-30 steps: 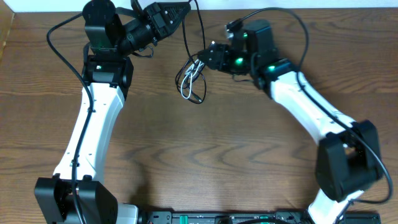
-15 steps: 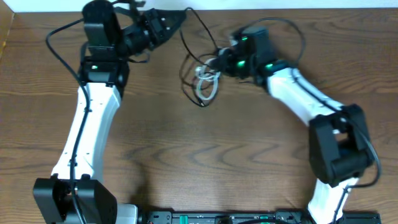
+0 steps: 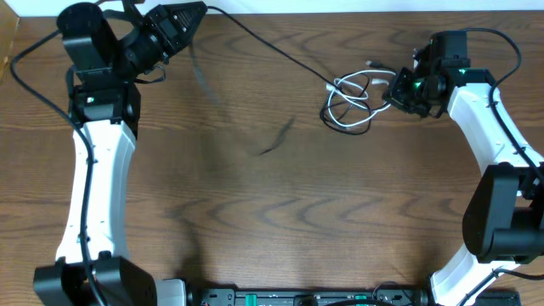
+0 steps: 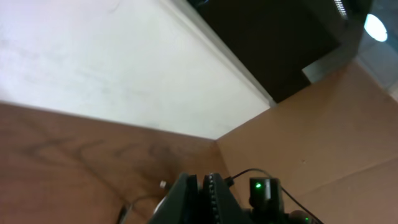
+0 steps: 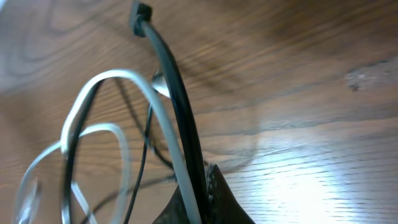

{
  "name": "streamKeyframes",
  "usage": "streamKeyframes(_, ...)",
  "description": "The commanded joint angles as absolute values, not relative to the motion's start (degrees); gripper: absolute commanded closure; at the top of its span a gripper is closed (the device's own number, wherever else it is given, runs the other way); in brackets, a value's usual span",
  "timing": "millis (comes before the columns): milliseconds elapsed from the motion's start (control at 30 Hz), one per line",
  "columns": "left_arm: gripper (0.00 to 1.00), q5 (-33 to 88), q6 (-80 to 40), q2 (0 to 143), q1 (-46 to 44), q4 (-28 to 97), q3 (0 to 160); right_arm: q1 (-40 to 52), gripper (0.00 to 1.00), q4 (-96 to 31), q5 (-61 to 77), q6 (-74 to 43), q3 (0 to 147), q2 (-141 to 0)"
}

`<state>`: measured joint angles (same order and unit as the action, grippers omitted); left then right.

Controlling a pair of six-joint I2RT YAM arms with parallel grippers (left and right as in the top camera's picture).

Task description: Untangle cables

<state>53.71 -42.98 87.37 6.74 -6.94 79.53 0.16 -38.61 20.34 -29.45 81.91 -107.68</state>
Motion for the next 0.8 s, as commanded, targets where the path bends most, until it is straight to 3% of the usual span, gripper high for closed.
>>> streamKeyframes(0, 0.93, 53.3, -41.6, 82.5, 7.9, -10.7, 80.7, -0.8, 0.99, -39.7, 11.4, -27.5, 81.7, -109.1)
streamKeyframes(200, 0.93, 52.7, -41.8, 77.8, 10.3, -9.6, 80.7, -1.7, 0.99, -40.0, 10.5, -20.0, 81.6, -109.3)
streamKeyframes(367, 0.92, 53.3, -39.6, 78.5, 9.3, -3.3, 80.7, -1.7, 0.99, -39.1, 28.6, -7.5, 81.8, -109.3)
streamKeyframes(533, 0.91, 47.9, -26.7, 82.1, 3.0, 10.1, 80.7, -1.4, 0.99, -39.4, 43.1, -3.6, 84.7, -105.6)
streamKeyframes(667, 0.58, 41.1, -21.4, 85.6, -1.0, 14.8, 80.7, -1.4, 0.98, -39.7, 48.8, -3.1, 86.5, -100.2)
streamKeyframes(700, 0.5, 41.1, -20.5, 86.7, -1.9, 14.8, 80.7, -1.4, 0.92, -39.7, 49.7, -3.1, 86.5, -98.6)
streamKeyframes(767, 0.46, 41.1, -20.3, 88.2, -3.4, 14.7, 80.7, -1.4, 0.84, -39.9, 50.8, -3.7, 86.5, -96.5)
